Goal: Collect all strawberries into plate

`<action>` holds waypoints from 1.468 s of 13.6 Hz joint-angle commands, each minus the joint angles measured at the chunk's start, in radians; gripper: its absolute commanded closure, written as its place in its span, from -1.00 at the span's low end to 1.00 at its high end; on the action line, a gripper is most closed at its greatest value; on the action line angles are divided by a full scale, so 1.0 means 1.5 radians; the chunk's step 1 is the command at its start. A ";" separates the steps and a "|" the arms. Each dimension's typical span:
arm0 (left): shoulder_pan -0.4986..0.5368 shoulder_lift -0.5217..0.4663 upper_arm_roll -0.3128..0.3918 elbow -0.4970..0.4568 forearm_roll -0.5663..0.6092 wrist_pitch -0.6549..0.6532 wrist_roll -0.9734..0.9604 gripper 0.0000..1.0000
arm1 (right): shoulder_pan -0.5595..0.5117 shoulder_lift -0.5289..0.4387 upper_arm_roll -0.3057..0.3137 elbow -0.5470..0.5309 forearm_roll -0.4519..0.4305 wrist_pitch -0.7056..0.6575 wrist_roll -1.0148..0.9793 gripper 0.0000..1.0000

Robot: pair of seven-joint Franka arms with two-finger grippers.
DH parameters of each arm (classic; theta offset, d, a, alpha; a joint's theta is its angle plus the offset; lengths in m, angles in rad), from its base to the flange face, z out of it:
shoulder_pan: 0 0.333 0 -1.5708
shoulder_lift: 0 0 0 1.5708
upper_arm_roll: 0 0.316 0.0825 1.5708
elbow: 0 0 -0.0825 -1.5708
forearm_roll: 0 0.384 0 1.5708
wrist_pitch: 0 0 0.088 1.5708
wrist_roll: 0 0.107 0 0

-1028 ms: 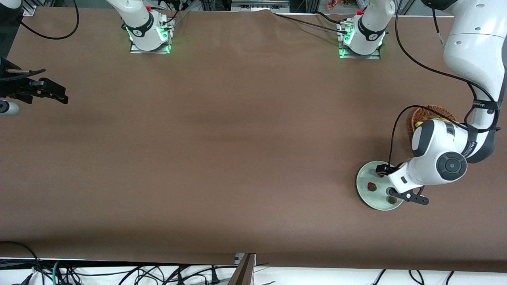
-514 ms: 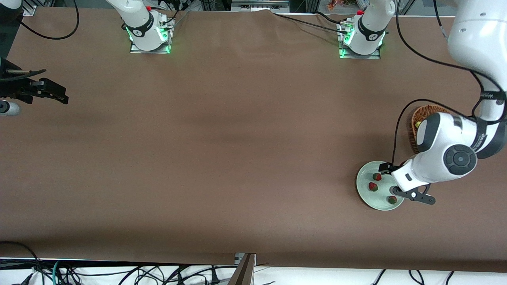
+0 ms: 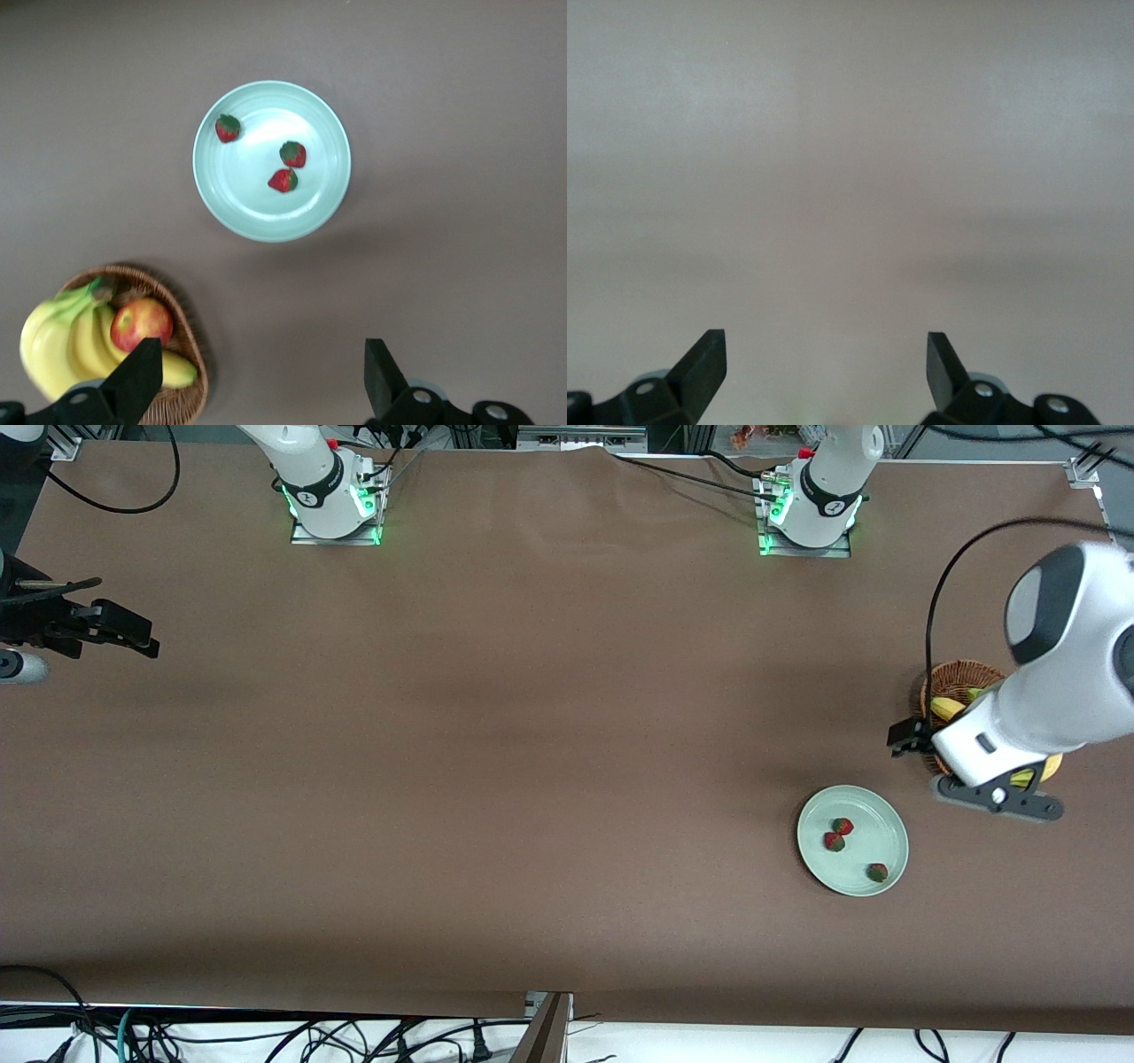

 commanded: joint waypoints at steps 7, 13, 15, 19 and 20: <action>0.022 -0.114 0.001 0.081 -0.095 -0.179 0.009 -1.00 | -0.001 0.000 -0.001 0.003 0.009 0.002 -0.005 -1.00; -0.011 -0.213 0.039 0.073 -0.118 -0.245 -0.021 -1.00 | 0.001 0.000 0.001 0.003 0.008 0.003 -0.004 -1.00; -0.104 -0.235 0.158 0.077 -0.151 -0.272 -0.020 -1.00 | 0.001 0.000 0.002 0.003 0.009 0.002 -0.004 -1.00; -0.217 -0.245 0.309 0.037 -0.167 -0.263 -0.015 -1.00 | 0.001 0.008 0.002 0.015 0.007 0.002 -0.005 -1.00; -0.217 -0.245 0.310 0.016 -0.167 -0.244 -0.015 -1.00 | 0.001 0.011 0.002 0.020 0.007 0.000 -0.006 -1.00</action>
